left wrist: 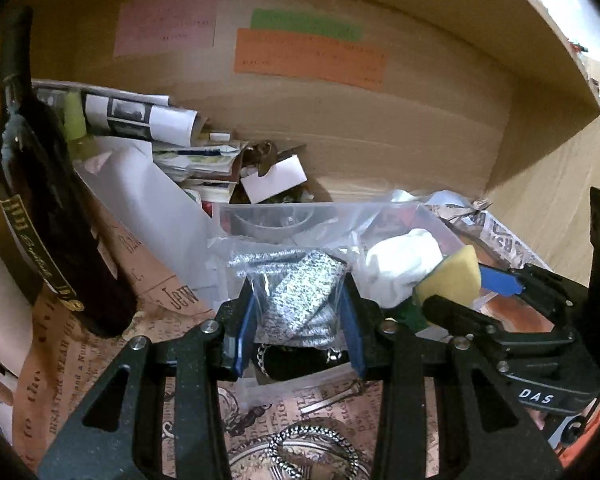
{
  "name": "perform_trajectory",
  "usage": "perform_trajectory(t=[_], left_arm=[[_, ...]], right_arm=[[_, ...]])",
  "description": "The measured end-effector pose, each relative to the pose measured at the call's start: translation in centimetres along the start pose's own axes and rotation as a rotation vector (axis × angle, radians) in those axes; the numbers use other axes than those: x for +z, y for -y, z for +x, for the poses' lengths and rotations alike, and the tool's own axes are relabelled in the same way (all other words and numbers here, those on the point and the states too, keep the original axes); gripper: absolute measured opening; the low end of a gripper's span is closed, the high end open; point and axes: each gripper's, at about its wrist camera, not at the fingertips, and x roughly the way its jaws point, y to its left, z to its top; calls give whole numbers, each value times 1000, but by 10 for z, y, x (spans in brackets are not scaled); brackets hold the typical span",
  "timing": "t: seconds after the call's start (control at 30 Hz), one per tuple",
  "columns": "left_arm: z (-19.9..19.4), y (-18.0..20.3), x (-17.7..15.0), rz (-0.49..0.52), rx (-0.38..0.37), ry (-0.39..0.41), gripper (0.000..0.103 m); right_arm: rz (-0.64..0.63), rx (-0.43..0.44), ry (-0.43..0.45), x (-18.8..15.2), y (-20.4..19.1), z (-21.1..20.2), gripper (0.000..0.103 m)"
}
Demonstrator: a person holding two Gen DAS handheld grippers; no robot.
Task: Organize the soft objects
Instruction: 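Place the yellow sponge in the clear box while the left drops the silver pouch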
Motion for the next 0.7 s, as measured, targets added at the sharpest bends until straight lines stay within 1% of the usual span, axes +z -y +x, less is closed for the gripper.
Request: perform_trajectory(t=[0.07,0.13,0.3,0.47,0.57,0.6,0.7], left_arm=[[3,1,1,2,-1,-2,38],[8,3,2,6,-6,-10,38],[26,8,3,18,-12,-49,39],[31,9,2,18,-9,-73,41],[31,8,2,11,-14,-85,46],[30,7,2,8,-15,-86,49],[23,7,1,6,-14,-77,57]], right_arm=[[-3,-15,-12,-1,1,5,58],[-8,-49,-20,-2,3,9,58],[-11,-77,-36,-4,5,16,58],[-10,-70,-38,-3,5,19,59],[-10,-65,-39,-3,6,19,60],[-8,-65,-39,-3,6,19,62],[-8,-60,-37,-3,5,17,73]])
